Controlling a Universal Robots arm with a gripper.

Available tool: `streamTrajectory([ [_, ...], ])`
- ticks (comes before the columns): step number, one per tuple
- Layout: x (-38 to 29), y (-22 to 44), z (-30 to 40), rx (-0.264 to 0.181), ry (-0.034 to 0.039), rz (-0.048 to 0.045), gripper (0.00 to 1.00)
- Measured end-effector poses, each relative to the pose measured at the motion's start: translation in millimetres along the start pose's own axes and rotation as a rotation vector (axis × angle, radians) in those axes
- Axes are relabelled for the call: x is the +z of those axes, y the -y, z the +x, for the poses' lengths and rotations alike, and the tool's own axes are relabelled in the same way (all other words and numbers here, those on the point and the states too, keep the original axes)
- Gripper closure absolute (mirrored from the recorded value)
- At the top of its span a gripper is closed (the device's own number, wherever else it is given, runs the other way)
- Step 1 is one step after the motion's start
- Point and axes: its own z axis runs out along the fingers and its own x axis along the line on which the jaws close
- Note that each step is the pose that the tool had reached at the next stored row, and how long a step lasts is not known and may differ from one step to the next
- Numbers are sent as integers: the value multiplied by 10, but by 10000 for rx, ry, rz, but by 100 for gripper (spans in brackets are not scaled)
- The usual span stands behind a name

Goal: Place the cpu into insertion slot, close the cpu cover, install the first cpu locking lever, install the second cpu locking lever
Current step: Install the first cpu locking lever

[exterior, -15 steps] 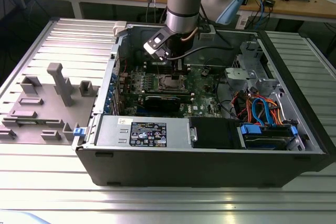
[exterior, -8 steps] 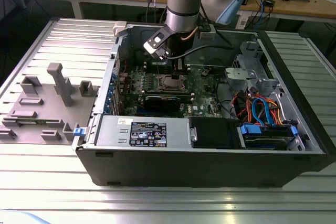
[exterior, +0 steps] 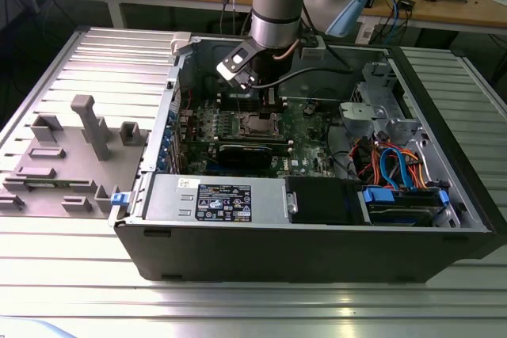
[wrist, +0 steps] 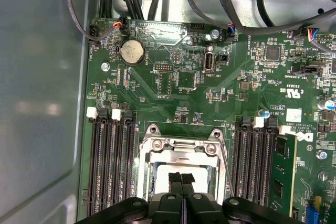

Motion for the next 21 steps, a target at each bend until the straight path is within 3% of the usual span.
streamTrajectory([
  [12, -12, 0, 0, -1, 57, 3, 89],
  [21, -22, 0, 0, -1, 58, 3, 89],
])
